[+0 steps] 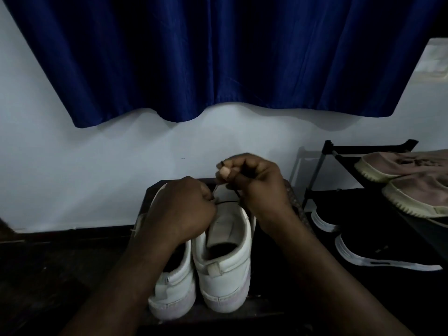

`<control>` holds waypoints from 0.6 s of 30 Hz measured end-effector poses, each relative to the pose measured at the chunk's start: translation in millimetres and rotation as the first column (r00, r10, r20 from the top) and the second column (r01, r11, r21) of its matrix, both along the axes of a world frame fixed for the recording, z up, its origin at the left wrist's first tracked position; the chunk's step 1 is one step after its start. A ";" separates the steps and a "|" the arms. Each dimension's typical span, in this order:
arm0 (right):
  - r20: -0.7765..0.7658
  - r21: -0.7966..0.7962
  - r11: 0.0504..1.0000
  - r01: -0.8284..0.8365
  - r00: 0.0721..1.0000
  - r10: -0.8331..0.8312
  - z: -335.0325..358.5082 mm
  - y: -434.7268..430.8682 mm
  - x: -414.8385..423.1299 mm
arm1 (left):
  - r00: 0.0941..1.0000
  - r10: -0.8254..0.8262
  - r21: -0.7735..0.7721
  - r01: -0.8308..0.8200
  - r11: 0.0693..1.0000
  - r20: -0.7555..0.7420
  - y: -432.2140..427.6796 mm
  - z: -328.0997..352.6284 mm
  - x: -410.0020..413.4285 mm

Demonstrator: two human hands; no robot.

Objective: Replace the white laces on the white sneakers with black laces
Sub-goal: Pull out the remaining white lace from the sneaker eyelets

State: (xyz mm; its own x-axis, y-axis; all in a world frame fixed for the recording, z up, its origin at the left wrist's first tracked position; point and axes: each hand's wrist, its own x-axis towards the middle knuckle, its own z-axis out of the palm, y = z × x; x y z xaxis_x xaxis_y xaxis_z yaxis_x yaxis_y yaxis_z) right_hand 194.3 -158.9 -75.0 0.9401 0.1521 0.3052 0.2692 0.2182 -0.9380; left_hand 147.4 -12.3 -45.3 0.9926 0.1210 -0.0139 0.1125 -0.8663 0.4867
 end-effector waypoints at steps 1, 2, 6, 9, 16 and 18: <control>0.011 0.100 0.995 -0.031 0.999 0.030 7.7 2.0 -1.2 | 1.000 -0.005 0.010 0.005 1.000 0.002 -0.6 0.7 -0.4; 0.036 0.202 0.977 -0.071 0.997 0.065 16.5 3.5 -2.7 | 1.000 -0.012 0.021 0.012 1.000 0.006 -1.3 0.8 -1.0; 0.049 0.566 0.807 -0.168 0.984 0.170 43.2 -0.9 -5.9 | 0.997 -0.038 0.105 0.031 0.994 0.064 -6.0 -2.2 -1.2; 0.076 0.538 0.818 -0.203 0.978 0.193 45.9 -5.7 -4.7 | 0.996 -0.009 0.082 0.002 0.997 0.089 -5.6 -4.7 -2.1; -0.047 -0.201 0.980 0.012 0.999 -0.022 6.0 0.1 4.8 | 0.997 0.057 -0.056 -0.054 0.997 0.046 -2.5 -2.0 -2.2; -0.057 -0.307 0.951 0.024 0.997 -0.043 2.3 -3.5 5.3 | 0.998 0.051 -0.081 -0.048 0.996 0.027 -3.1 -0.7 -1.7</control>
State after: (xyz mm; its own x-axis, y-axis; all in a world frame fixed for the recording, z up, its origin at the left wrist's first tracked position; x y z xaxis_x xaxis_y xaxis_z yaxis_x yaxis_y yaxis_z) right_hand 199.6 -162.4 -72.7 0.9619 0.1970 0.1894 0.2101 -0.0901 -0.9735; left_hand 145.7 -15.4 -46.0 0.9855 0.1695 0.0036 0.1387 -0.8181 0.5580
